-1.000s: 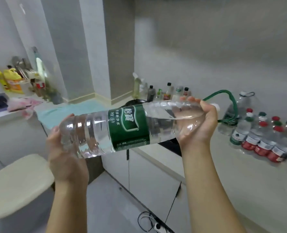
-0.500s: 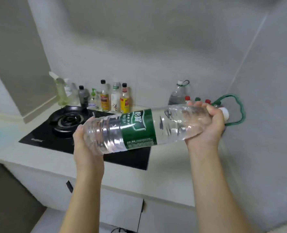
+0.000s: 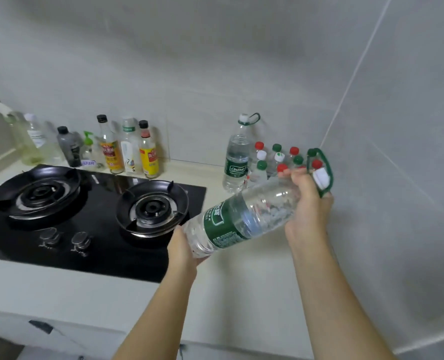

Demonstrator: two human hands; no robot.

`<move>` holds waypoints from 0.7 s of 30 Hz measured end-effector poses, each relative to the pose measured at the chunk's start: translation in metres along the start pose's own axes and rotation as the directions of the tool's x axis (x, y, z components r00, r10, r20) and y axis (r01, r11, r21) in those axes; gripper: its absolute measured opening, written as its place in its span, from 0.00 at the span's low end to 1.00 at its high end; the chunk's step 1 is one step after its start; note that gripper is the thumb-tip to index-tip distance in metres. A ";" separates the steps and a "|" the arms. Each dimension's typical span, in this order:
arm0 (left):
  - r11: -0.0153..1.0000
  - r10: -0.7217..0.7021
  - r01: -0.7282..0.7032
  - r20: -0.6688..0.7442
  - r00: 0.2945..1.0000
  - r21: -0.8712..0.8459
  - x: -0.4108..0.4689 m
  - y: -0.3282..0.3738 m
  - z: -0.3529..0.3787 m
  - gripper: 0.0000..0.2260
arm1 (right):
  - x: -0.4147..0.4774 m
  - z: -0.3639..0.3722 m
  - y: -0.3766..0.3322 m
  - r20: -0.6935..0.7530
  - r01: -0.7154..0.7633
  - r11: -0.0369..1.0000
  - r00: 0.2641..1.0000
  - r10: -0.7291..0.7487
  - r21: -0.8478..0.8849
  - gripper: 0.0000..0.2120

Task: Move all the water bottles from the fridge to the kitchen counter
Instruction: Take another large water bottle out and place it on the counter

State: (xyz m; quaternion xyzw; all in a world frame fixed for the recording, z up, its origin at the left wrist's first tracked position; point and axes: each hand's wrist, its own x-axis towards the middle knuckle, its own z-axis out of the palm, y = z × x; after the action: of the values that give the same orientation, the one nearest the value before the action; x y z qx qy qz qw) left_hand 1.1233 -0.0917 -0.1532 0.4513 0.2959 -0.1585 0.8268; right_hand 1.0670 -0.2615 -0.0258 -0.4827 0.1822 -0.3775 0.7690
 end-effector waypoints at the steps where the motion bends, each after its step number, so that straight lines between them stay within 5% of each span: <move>1: 0.999 -0.041 0.041 -0.010 0.999 0.021 0.012 -0.009 0.005 0.13 | 0.006 0.002 0.005 0.032 0.017 0.999 0.999 -0.015 -0.046 0.06; 7: 0.889 0.105 -0.144 0.112 0.988 0.435 0.066 -0.052 0.014 0.13 | 0.042 0.001 0.047 0.049 0.039 0.967 0.998 -0.028 -0.250 0.05; 11: 0.604 0.181 -0.363 0.322 0.929 0.710 0.123 -0.085 -0.001 0.27 | 0.060 0.006 0.070 0.083 0.048 0.929 0.996 -0.018 -0.367 0.09; 13: 0.507 0.156 -0.394 0.368 0.917 0.766 0.123 -0.085 0.003 0.32 | 0.066 0.009 0.080 0.107 0.056 0.905 0.994 -0.012 -0.421 0.09; 21: 0.358 0.210 -0.515 0.470 0.857 0.779 0.112 -0.076 0.015 0.21 | 0.081 0.026 0.106 0.210 0.136 0.844 0.977 -0.029 -0.518 0.05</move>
State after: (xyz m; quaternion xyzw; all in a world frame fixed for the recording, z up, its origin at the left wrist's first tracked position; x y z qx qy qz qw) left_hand 1.1749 -0.1454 -0.2674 0.8393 -0.0645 -0.1641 0.5143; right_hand 1.1790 -0.2806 -0.1005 -0.7179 0.1821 -0.2964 0.6030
